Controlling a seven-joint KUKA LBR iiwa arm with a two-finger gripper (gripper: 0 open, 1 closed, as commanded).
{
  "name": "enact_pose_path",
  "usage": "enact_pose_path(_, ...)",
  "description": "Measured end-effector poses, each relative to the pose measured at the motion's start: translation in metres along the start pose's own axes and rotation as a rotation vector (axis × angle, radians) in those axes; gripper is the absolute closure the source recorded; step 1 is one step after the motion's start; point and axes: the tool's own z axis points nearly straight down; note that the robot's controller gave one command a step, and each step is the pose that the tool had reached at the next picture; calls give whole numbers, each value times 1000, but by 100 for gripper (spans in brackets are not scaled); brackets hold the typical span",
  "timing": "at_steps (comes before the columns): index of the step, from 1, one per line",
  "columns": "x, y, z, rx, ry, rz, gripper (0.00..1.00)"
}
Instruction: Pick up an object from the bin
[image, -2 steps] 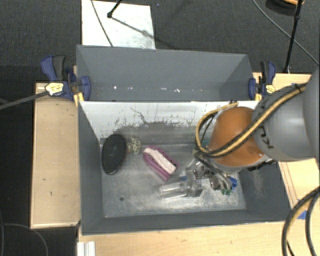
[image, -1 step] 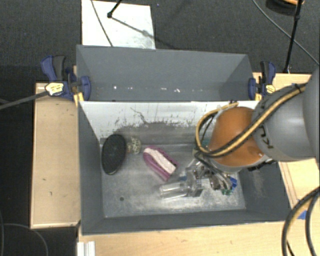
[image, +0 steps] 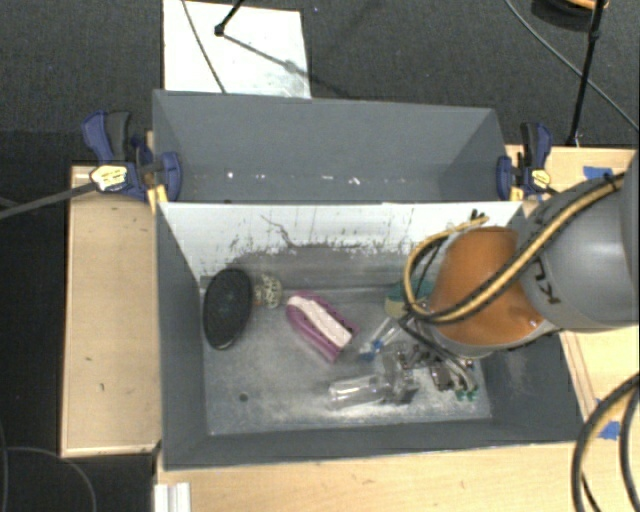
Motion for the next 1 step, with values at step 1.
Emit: enact_pose_path(1,0,-1,-38,0,-4,59,100)
